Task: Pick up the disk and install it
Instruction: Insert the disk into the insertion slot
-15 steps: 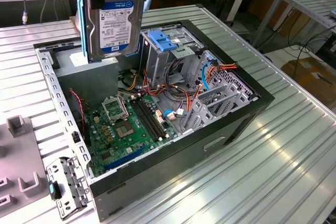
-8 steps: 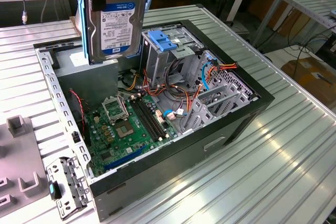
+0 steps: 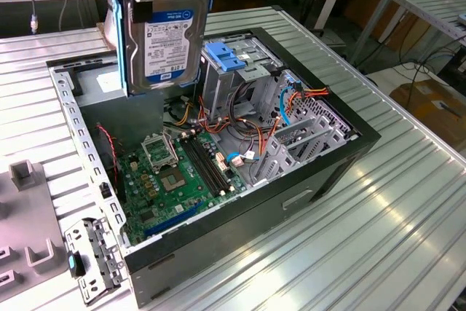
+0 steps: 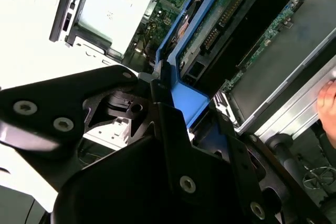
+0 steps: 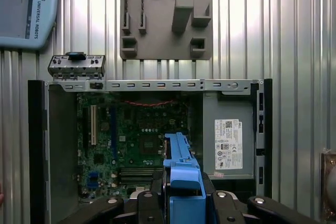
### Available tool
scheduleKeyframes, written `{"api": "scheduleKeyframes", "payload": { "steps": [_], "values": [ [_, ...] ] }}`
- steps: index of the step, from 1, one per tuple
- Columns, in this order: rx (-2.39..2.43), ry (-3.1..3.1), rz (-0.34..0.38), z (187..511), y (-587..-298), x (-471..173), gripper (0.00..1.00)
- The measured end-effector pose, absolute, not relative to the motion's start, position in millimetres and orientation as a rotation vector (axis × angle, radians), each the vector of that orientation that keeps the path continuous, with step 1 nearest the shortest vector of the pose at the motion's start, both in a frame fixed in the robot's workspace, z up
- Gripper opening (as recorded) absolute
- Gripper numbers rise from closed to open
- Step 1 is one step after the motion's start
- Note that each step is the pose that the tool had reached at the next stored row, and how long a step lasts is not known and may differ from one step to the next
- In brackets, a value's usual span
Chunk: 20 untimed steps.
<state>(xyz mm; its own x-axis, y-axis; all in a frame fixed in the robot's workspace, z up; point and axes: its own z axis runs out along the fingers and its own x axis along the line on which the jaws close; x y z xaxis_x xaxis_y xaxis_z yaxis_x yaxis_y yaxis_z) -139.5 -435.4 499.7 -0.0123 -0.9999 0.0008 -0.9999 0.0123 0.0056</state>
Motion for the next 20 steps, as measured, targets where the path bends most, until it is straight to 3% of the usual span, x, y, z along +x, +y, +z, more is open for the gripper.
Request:
{"api": "scheduleKeyframes", "payload": {
  "steps": [20],
  "values": [
    [2.204, -2.231, -0.004, 499, -444, -127, 0.37]
  ]
}}
